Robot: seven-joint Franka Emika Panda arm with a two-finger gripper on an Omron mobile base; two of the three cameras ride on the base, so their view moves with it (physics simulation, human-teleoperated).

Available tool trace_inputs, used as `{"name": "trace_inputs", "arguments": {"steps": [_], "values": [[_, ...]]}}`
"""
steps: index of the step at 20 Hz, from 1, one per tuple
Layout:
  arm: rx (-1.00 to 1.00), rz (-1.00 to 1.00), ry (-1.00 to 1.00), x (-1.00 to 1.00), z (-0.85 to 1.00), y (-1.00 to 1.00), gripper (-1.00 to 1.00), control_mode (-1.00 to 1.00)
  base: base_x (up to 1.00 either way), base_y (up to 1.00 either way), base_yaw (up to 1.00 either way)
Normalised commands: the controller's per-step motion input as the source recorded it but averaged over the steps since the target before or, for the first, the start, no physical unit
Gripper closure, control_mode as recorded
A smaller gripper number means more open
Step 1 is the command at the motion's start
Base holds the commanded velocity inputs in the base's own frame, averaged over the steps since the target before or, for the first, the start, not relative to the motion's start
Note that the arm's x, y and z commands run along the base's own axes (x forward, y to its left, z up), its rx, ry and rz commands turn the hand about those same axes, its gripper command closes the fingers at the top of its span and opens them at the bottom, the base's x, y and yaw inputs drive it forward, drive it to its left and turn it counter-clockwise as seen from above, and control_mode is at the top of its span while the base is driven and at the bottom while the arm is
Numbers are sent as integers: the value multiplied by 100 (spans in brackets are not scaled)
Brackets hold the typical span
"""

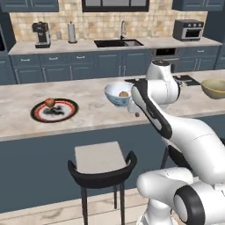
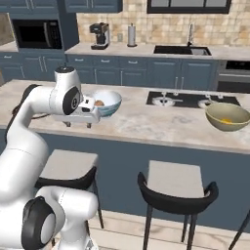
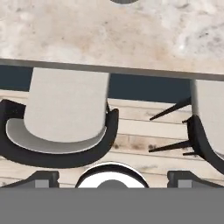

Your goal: Take the fruits from the plate on the dining counter and place two fruits in each bowl.

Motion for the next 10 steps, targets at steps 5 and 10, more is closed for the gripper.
{"name": "trace_inputs", "arguments": {"steps": [5, 10], "values": [[0, 0, 0, 0, 0, 0, -100, 100, 9, 100, 1], [0, 0, 0, 0, 0, 0, -100, 100, 26, 92, 1]]}}
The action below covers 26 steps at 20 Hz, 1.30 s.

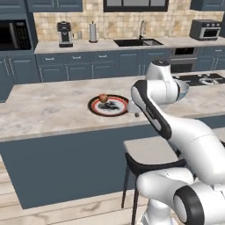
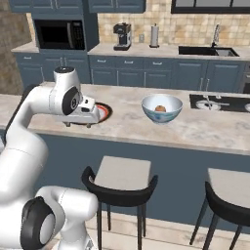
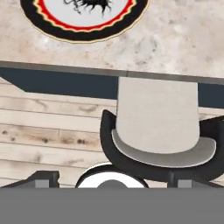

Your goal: Take the fruits from the plate on the dining counter and place two fruits in each bowl.

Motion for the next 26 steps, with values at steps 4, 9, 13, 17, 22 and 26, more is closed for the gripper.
{"name": "trace_inputs", "arguments": {"steps": [4, 9, 13, 17, 22, 26], "values": [[0, 0, 0, 0, 0, 0, -100, 100, 57, 44, 0], [0, 0, 0, 0, 0, 0, -100, 100, 49, 2, 0], [0, 3, 0, 60, 0, 0, -100, -100, 11, 0, 1], [0, 6, 1, 100, 0, 1, -100, -100, 0, 0, 0], [0, 4, 7, 100, -7, 19, -100, -100, 0, 0, 0], [0, 0, 10, 100, -19, 48, -100, -100, 0, 0, 0]]}}
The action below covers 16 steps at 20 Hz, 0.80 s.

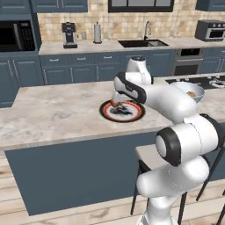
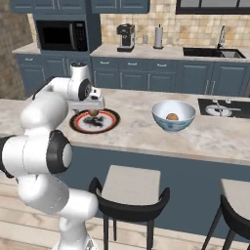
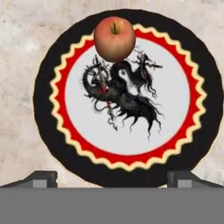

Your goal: Take the fruits from the plate on the dining counter and place two fruits in each bowl.

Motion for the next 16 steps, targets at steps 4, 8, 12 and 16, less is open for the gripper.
{"name": "trace_inputs", "arguments": {"steps": [4, 8, 12, 16], "values": [[0, 0, 11, 100, -23, 43, -100, -100, 0, 0, 0], [0, 0, 7, 81, -11, 5, -100, -100, 0, 0, 0], [0, 0, 3, 36, -8, 0, -100, -100, 0, 0, 0], [0, 0, 2, 22, -36, 0, -100, -100, 0, 0, 0]]}}
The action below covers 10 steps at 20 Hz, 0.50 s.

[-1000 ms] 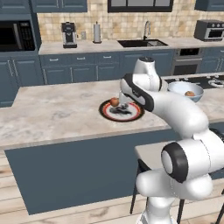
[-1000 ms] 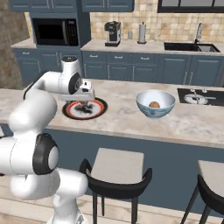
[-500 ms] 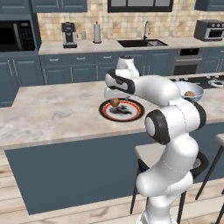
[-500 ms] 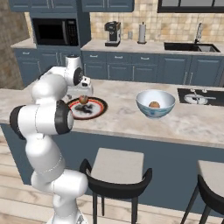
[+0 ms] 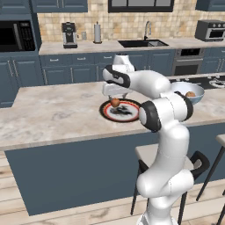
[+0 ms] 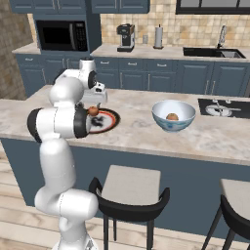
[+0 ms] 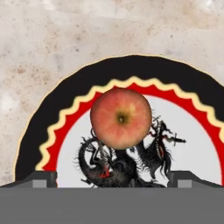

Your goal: Take the fruits from the plate on the dining counter and place two fruits in each bowl.

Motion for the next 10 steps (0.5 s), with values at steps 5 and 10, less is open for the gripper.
{"name": "trace_inputs", "arguments": {"steps": [5, 10], "values": [[0, 0, 0, 22, -64, 0, -100, -100, 0, 0, 0], [0, 0, -1, 20, -38, 0, -100, -100, 0, 0, 0]]}}
